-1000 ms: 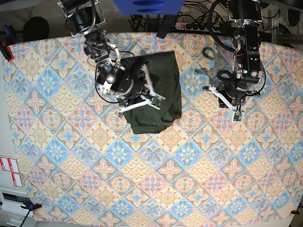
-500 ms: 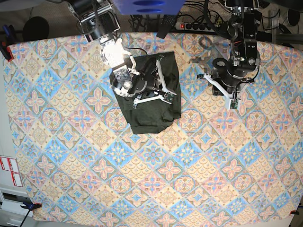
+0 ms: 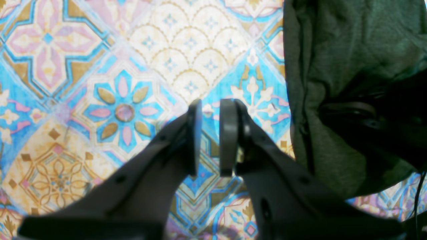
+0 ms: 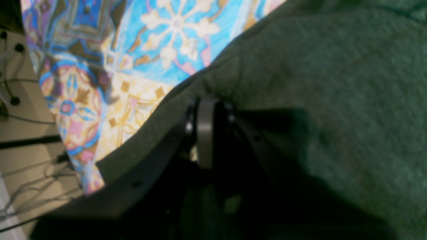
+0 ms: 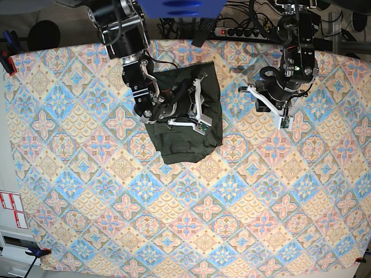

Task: Fold the T-shirt properly
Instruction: 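Drag the folded shirt with the right gripper toward the right arm's side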

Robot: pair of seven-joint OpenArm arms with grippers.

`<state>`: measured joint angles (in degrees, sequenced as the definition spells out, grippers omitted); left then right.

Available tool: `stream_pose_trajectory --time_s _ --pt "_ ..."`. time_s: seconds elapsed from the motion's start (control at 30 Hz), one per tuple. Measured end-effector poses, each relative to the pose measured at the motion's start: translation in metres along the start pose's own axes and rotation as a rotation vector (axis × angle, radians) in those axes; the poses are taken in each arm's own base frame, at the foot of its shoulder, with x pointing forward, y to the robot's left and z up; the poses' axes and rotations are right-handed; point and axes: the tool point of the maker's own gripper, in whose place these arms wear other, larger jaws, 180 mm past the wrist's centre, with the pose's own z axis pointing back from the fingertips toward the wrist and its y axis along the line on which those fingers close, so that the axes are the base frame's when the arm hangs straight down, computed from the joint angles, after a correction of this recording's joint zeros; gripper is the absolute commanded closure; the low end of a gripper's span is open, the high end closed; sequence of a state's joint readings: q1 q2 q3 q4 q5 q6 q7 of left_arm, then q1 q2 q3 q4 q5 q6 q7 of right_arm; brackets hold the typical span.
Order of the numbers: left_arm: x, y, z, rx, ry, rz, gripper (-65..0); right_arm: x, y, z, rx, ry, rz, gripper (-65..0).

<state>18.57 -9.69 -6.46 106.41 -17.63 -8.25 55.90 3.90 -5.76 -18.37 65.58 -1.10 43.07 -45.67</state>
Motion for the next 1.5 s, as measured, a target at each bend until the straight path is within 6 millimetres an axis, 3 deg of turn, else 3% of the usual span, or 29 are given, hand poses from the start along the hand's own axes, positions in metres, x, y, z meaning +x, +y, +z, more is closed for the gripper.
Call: stream_pose_trajectory --time_s 0.13,0.67,0.87,1.03,1.13,1.5 --pt "0.0 0.0 0.0 0.0 0.0 0.001 -7.4 0.0 -0.005 0.002 -0.001 -0.032 -0.052 -3.1" --pt "0.0 -0.001 0.0 -0.003 0.0 -0.002 -7.4 -0.031 -0.082 0.05 -0.144 -0.057 -0.126 -3.2" --pt "0.003 -0.001 -0.001 -0.003 -0.006 -0.002 -7.4 -0.047 -0.123 0.08 -0.245 -0.023 -0.133 -3.3" --pt "0.002 -0.001 -0.001 -0.003 -0.004 -0.003 -7.4 -0.07 -0.169 0.117 -0.387 0.076 -0.124 -3.3" --pt "0.002 -0.001 -0.001 -0.003 -0.005 -0.002 -7.4 -0.078 -0.185 0.132 -0.434 0.13 -0.118 -3.3" --pt "0.002 -0.001 -0.001 -0.003 -0.004 -0.003 -7.4 -0.075 -0.205 0.15 -0.488 0.189 -0.1 -3.3"
